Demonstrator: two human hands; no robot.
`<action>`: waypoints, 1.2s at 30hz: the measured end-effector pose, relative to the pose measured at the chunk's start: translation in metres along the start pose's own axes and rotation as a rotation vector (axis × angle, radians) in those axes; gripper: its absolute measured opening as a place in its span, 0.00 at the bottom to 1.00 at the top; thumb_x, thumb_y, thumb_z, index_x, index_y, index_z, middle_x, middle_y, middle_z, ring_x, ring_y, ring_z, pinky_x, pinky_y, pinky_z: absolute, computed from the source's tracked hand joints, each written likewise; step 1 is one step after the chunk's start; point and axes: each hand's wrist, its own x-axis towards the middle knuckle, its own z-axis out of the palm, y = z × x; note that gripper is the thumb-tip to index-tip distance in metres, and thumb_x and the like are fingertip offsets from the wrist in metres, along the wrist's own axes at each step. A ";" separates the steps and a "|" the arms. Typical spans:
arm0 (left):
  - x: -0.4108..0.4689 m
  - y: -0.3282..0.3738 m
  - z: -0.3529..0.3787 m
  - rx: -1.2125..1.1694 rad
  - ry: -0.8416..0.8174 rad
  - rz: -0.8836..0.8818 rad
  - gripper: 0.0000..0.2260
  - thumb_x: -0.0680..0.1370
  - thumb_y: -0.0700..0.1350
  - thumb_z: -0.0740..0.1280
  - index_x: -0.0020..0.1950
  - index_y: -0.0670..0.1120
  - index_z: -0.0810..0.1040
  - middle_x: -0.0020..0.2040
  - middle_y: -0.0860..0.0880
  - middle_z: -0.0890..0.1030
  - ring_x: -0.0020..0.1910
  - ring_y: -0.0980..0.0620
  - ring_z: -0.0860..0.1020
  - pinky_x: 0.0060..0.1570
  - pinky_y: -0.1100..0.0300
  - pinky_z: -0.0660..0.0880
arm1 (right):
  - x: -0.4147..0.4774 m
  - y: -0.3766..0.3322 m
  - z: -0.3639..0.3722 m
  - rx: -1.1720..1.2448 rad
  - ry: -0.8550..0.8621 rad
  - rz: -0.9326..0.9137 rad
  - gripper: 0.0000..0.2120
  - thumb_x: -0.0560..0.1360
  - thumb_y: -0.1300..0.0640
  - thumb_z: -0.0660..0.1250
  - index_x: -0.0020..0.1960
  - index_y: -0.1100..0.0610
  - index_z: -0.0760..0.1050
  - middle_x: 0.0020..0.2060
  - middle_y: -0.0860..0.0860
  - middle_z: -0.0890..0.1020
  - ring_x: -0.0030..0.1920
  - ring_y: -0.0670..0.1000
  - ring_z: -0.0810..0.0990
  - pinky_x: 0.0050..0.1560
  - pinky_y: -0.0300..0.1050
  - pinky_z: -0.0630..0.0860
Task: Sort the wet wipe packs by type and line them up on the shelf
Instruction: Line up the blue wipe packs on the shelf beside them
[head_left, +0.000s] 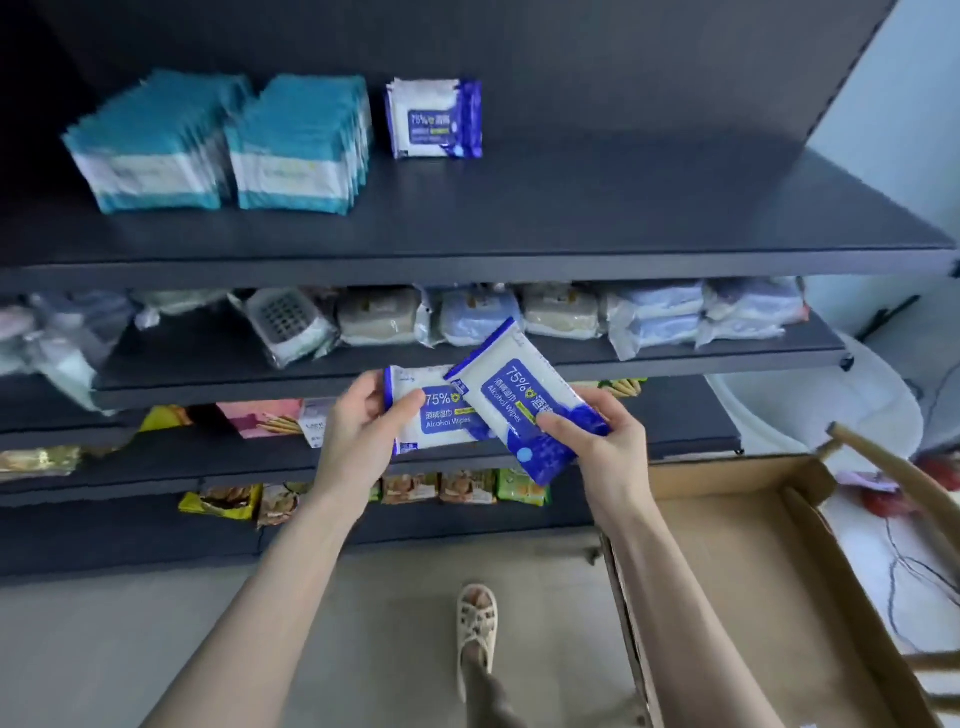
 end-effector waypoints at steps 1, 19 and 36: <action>0.014 0.012 0.000 0.011 -0.010 0.037 0.07 0.75 0.38 0.69 0.50 0.48 0.77 0.47 0.48 0.84 0.48 0.47 0.83 0.51 0.48 0.78 | 0.015 -0.012 0.008 -0.006 -0.011 -0.030 0.13 0.67 0.67 0.75 0.49 0.60 0.76 0.39 0.53 0.84 0.38 0.52 0.84 0.32 0.44 0.79; 0.249 0.166 0.028 0.477 -0.025 0.393 0.10 0.74 0.38 0.69 0.43 0.52 0.73 0.43 0.53 0.81 0.41 0.53 0.79 0.46 0.54 0.76 | 0.249 -0.141 0.087 -0.075 -0.122 -0.247 0.14 0.66 0.66 0.77 0.46 0.58 0.74 0.40 0.53 0.84 0.38 0.50 0.84 0.33 0.41 0.79; 0.406 0.209 0.034 1.144 -0.170 0.335 0.12 0.71 0.37 0.73 0.52 0.45 0.77 0.52 0.46 0.77 0.48 0.48 0.76 0.45 0.58 0.71 | 0.372 -0.147 0.160 -0.416 -0.110 -0.333 0.15 0.66 0.64 0.77 0.42 0.53 0.72 0.40 0.49 0.81 0.39 0.45 0.81 0.35 0.37 0.79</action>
